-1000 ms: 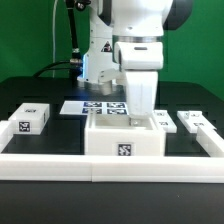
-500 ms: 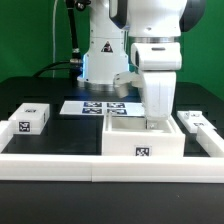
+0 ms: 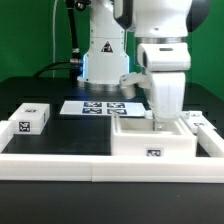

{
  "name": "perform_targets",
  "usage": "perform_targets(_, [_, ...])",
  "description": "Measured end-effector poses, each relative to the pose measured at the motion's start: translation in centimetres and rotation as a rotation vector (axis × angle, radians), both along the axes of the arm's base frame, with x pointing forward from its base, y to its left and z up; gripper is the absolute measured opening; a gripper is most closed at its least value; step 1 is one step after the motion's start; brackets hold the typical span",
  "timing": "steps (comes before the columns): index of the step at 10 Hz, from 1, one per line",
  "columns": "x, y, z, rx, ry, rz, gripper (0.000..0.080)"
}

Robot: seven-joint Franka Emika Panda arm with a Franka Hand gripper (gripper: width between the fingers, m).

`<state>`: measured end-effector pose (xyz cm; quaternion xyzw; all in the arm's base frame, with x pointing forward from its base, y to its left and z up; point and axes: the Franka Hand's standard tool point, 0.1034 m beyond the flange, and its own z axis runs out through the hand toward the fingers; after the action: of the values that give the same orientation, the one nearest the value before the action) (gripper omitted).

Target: Assemble cabinet

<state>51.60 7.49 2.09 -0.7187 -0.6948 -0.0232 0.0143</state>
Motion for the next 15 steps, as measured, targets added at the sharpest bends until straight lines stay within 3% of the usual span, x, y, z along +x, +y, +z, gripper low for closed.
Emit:
perform_targets(5, [-0.2,4.0,0.0,0.017,0.012,0.017,0.0037])
perform_targets(10, [-0.2,3.9,-0.1,0.017,0.013,0.015,0.0072])
perform_targets(11, [-0.2,3.9,-0.1,0.017,0.013,0.014,0.0279])
perform_targets(12, [-0.2,3.8,-0.1,0.017,0.013,0.014,0.0414])
perform_targets(13, [-0.2,3.8,-0.1,0.017,0.013,0.013,0.0414])
perform_targets(15, [-0.2,3.8,-0.1,0.017,0.013,0.012,0.0741])
